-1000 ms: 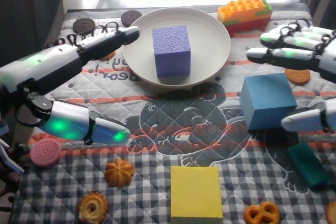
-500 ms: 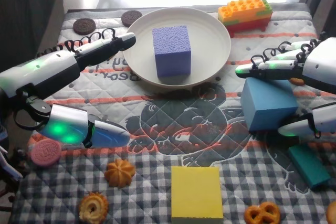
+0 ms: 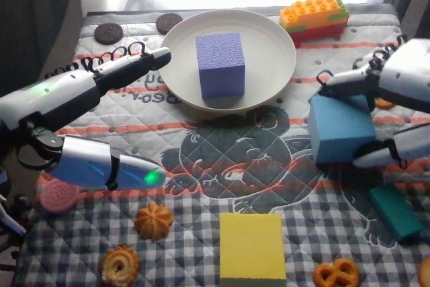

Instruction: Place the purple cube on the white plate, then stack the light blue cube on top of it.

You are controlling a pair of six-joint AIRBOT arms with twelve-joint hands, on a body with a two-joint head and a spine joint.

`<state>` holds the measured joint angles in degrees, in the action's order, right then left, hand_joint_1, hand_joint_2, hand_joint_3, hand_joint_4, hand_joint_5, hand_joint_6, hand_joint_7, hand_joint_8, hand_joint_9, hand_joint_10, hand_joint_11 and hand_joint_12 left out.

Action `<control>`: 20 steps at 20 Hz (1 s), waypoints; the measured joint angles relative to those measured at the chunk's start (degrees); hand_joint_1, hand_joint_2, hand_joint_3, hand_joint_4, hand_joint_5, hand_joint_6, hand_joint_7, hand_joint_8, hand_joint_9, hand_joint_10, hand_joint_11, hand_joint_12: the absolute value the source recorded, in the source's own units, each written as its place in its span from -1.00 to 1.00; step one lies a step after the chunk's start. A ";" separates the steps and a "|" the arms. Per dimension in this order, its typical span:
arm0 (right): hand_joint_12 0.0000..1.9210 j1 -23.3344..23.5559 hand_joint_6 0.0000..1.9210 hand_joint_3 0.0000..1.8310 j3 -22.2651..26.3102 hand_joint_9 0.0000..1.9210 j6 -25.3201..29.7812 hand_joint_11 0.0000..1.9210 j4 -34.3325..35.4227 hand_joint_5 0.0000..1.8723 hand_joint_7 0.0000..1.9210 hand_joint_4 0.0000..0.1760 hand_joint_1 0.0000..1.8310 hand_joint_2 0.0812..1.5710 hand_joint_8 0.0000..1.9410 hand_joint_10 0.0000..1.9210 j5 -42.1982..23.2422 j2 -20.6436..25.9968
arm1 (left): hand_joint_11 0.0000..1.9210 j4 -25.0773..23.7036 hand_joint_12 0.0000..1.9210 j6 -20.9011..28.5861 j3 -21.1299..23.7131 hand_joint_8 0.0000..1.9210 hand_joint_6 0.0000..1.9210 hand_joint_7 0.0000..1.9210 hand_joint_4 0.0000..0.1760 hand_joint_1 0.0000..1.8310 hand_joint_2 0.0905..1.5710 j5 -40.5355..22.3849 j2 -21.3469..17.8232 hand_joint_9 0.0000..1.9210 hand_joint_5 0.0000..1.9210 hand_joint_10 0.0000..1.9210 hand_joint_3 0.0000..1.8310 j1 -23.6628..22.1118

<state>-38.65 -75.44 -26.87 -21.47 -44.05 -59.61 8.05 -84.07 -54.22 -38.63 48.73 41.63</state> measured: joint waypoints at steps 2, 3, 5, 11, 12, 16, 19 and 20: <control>0.70 2.89 -0.04 -1.00 -0.50 -0.15 0.04 -0.30 0.02 -0.10 -0.08 -1.00 0.35 0.48 0.44 0.29 -1.49 0.00 | -1.00 0.22 -1.00 0.00 0.00 -1.00 -0.99 -1.00 0.94 -0.20 -0.08 0.28 0.00 -1.00 -0.98 -1.00 -0.99 0.11; 0.70 4.02 -0.04 -1.00 -0.92 -0.15 0.04 -0.30 -0.04 -0.10 -0.08 -1.00 0.35 0.48 0.44 0.29 -2.01 -0.09 | -1.00 0.39 -1.00 0.00 0.00 -1.00 -0.99 -1.00 0.94 -0.20 -0.08 0.26 0.00 -1.00 -0.98 -1.00 -0.99 0.11; 0.49 6.84 -0.02 -0.99 -3.06 -0.21 0.04 -0.51 0.59 0.00 -0.04 -1.00 0.35 0.42 0.17 -0.11 -2.78 -1.51 | -1.00 0.68 -1.00 0.00 0.00 -1.00 -1.00 -1.00 1.00 -0.29 -0.03 -0.20 0.11 -1.00 -1.00 -1.00 -0.98 0.90; 0.44 13.09 -0.15 -1.00 -10.49 0.02 3.63 -0.29 0.70 0.03 0.15 -1.00 0.51 0.34 -0.16 0.21 0.07 -9.60 | -1.00 1.51 -1.00 0.15 -0.02 -1.00 -1.00 -1.00 1.00 -0.25 -0.04 0.15 0.85 -0.98 -1.00 -1.00 -0.99 1.46; 0.44 13.66 -0.12 -1.00 -11.54 0.01 4.22 -0.34 0.76 0.04 0.16 -1.00 0.39 0.35 -0.09 -0.15 0.85 -10.73 | -1.00 1.40 -1.00 0.20 -0.02 -1.00 -1.00 -1.00 1.00 -0.23 -0.05 0.35 0.94 -0.99 -1.00 -1.00 -1.00 1.46; 0.17 16.28 -0.04 -1.00 -13.77 0.08 4.35 -0.17 0.85 -0.01 0.11 -1.00 0.50 0.35 -0.16 0.14 3.48 -13.62 | -0.98 1.20 -0.99 0.22 -0.20 -1.00 -1.00 -1.00 1.00 -0.31 -0.02 0.42 1.11 -0.95 -1.00 -0.98 -0.99 1.46; 0.29 17.42 -0.09 -1.00 -14.73 0.06 4.37 -0.17 0.31 -0.01 0.13 -1.00 0.51 0.35 -0.16 0.17 4.96 -15.52 | -0.97 1.27 -0.98 0.48 -0.35 -1.00 -1.00 -1.00 1.00 -0.27 -0.04 0.50 1.14 -0.95 -1.00 -0.99 -1.00 1.46; 0.25 17.79 -0.08 -1.00 -15.15 0.07 4.39 -0.13 -0.44 -0.02 0.12 -1.00 0.51 0.35 -0.14 0.16 5.81 -16.37 | -0.98 1.22 -0.99 0.68 -0.66 -1.00 -1.00 -1.00 1.00 -0.24 -0.05 0.50 1.29 -0.94 -1.00 -0.99 -1.00 1.46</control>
<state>-20.86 -90.59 -22.48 -21.91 -38.24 -75.99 9.28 -83.40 -54.87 -38.13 50.02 43.09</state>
